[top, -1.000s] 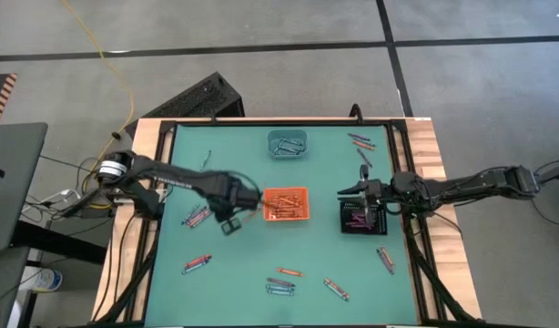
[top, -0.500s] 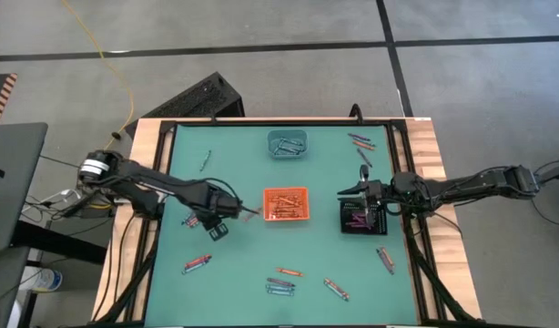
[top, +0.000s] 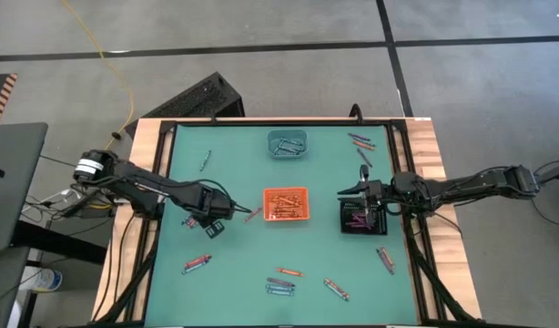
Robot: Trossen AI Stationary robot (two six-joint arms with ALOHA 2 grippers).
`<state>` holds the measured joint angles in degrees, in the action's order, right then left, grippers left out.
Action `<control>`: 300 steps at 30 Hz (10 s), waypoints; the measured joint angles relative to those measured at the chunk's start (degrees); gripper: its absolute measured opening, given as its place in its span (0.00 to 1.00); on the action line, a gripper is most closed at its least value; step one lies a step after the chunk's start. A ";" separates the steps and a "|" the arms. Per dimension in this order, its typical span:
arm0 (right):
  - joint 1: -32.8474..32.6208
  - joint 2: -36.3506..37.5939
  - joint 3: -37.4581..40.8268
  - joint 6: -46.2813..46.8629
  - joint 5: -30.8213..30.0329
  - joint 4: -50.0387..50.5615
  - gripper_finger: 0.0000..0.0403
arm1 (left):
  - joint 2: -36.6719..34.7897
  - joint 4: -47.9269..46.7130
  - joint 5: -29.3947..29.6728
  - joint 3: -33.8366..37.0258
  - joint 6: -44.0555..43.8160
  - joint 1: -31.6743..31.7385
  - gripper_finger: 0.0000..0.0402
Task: Sort crayons
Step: Put the green crayon into the blue bin, then put the violet crayon into the black bin, then put the orange crayon into the orange bin
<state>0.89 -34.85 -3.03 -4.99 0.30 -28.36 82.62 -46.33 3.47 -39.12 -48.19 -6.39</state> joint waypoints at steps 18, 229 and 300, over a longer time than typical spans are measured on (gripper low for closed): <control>0.00 0.00 0.00 0.00 -0.03 -0.04 0.18 | -0.26 4.47 -0.18 0.80 3.71 0.36 0.03; -19.86 -32.31 -44.28 5.70 -24.50 58.42 0.18 | -18.87 33.90 18.25 -0.87 33.13 14.33 0.27; 21.20 -12.15 -8.63 3.47 7.19 6.15 0.18 | 12.41 43.99 9.83 -1.06 21.58 -2.19 0.27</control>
<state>22.09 -47.00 -11.66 -1.53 7.49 -22.22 95.03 -2.35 13.30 -40.18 -26.61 -8.58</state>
